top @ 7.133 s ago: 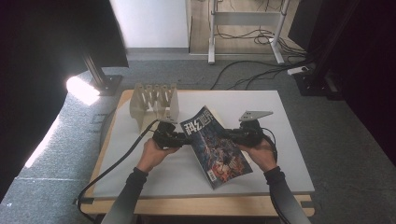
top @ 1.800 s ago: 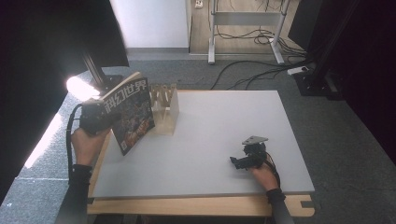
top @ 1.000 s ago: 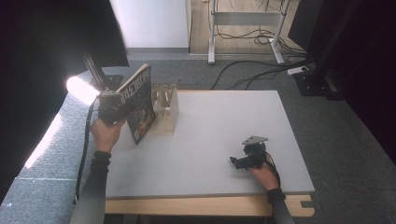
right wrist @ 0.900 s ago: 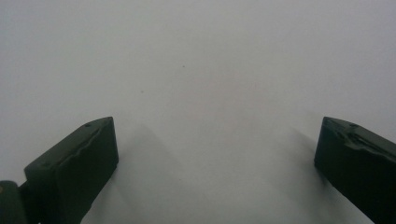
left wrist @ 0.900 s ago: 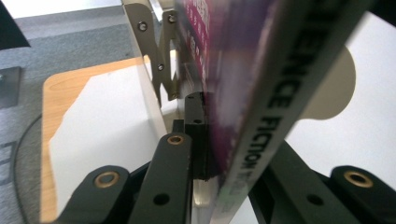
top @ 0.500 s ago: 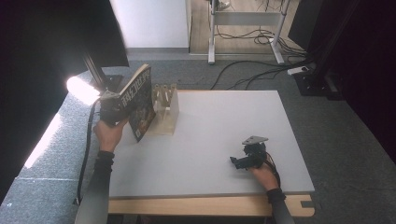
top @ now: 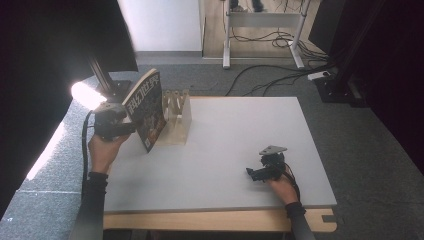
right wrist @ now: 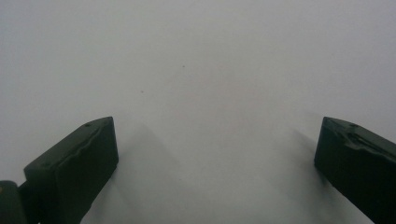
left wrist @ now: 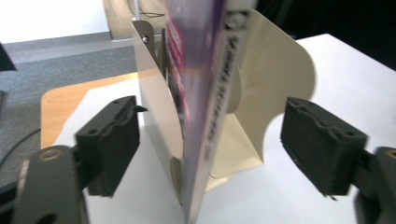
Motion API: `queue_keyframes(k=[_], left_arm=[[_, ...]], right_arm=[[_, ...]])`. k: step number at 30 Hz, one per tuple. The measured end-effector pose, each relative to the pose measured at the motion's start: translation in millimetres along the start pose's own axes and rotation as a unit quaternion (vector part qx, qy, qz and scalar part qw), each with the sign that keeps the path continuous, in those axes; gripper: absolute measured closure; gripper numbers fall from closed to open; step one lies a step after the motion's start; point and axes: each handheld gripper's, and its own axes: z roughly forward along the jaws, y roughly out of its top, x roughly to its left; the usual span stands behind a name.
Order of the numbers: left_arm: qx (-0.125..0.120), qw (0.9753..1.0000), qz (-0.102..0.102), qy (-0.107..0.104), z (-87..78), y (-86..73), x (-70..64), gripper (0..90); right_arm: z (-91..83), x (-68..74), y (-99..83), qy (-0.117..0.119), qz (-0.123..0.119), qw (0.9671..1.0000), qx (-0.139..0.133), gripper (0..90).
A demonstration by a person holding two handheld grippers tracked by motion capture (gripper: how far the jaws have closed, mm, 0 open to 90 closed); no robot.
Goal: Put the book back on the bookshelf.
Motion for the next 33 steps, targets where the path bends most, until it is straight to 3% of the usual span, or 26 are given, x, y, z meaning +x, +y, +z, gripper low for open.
queue_keyframes(k=[8,11,14,18,22,25,26,29,33], left_arm=[[0.003,0.9994,0.017,-0.031,-20.5,-15.6,-12.4,8.0],[0.01,0.998,0.03,-0.054,-21.5,-26.6,-23.2,5.0],[0.017,0.9971,0.038,-0.063,-19.0,-33.4,-29.2,1.1],[0.036,0.9939,0.061,-0.085,-4.5,-53.2,-45.8,0.0],[0.047,0.9913,0.063,-0.105,9.5,-67.8,-55.1,0.0],[0.059,0.989,0.079,-0.111,23.7,-81.0,-63.4,0.0],[0.073,0.9863,0.093,-0.116,34.3,-90.2,-69.2,0.0],[0.082,0.9846,0.103,-0.115,44.4,-99.2,-74.6,0.0],[0.11,0.979,0.118,-0.125,65.7,-116.3,-82.9,0.0]], right_arm=[[-0.1,0.0,0.0,0.0,0.0,1.0,0.0,0.0],[-0.1,0.1,0.0,0.0,0.0,1.0,0.001,0.0],[-0.1,0.2,0.0,0.0,0.001,1.0,0.001,0.0],[-0.2,0.3,-0.1,-0.001,0.0,1.0,0.001,0.0],[-0.2,0.3,0.0,-0.001,0.0,1.0,0.001,0.0],[-0.2,0.4,0.0,-0.002,0.0,1.0,0.002,0.0],[-0.2,0.5,0.0,-0.002,-0.001,1.0,0.002,0.0],[-0.2,0.5,0.1,-0.002,-0.001,1.0,0.002,0.0],[-0.2,0.6,0.0,-0.002,-0.001,1.0,0.002,0.0]])
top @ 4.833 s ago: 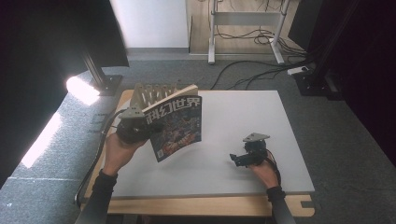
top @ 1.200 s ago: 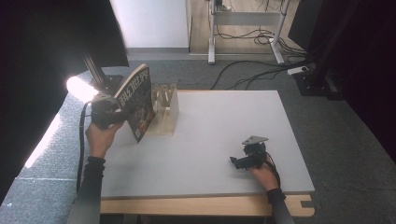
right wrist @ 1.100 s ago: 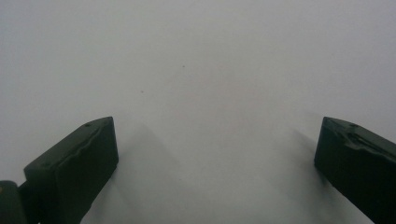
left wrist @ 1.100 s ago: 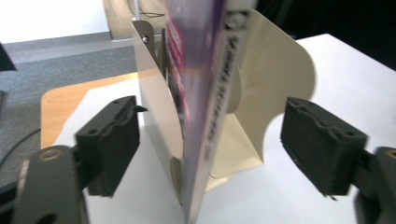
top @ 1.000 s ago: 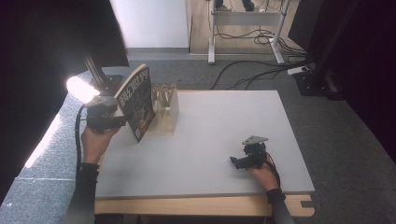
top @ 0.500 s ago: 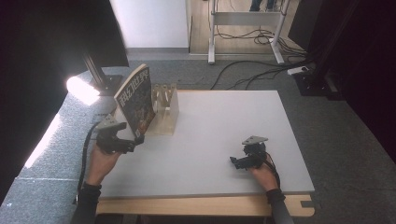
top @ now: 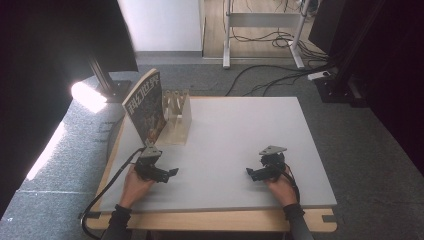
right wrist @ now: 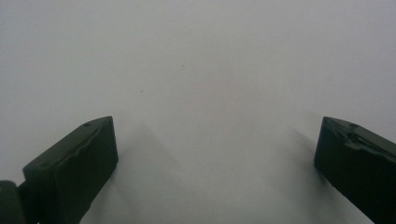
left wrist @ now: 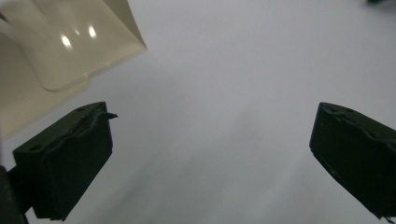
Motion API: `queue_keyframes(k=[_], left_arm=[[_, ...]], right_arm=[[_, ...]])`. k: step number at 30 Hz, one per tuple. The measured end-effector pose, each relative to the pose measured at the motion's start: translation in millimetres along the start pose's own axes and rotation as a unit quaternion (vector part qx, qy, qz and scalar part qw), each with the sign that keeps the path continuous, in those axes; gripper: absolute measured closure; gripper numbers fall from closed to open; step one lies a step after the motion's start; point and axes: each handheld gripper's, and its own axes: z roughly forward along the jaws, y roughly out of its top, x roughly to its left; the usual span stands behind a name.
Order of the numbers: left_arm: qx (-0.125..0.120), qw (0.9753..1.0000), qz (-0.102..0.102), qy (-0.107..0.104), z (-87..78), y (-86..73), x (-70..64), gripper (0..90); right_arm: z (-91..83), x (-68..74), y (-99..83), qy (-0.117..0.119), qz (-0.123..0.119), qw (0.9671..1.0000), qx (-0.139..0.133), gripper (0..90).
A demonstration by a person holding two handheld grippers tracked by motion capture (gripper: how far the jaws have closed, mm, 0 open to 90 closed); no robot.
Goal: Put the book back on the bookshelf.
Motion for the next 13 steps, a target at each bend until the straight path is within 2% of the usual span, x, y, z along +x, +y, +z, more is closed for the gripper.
queue_keyframes(k=[3,5,6,8,13], left_arm=[[0.029,0.9995,0.008,-0.002,18.2,-7.5,-3.4,0.0],[0.051,0.9986,0.004,-0.012,29.7,-12.7,-4.3,0.0],[0.061,0.9981,0.01,-0.006,32.9,-13.2,-5.7,0.0],[0.067,0.9976,0.018,0.003,33.8,-12.9,-8.1,0.0],[0.066,0.9976,0.02,0.004,33.7,-13.4,-8.7,0.0]], right_arm=[[-0.1,0.2,0.0,-0.001,0.0,1.0,0.0,0.0],[0.0,0.2,0.0,-0.001,0.0,1.0,0.0,0.0],[0.0,0.3,-0.1,-0.001,0.0,1.0,0.0,0.0],[0.0,0.3,-0.3,-0.001,0.0,1.0,0.0,0.0],[0.0,0.5,-0.6,-0.002,0.0,1.0,0.0,0.0]])
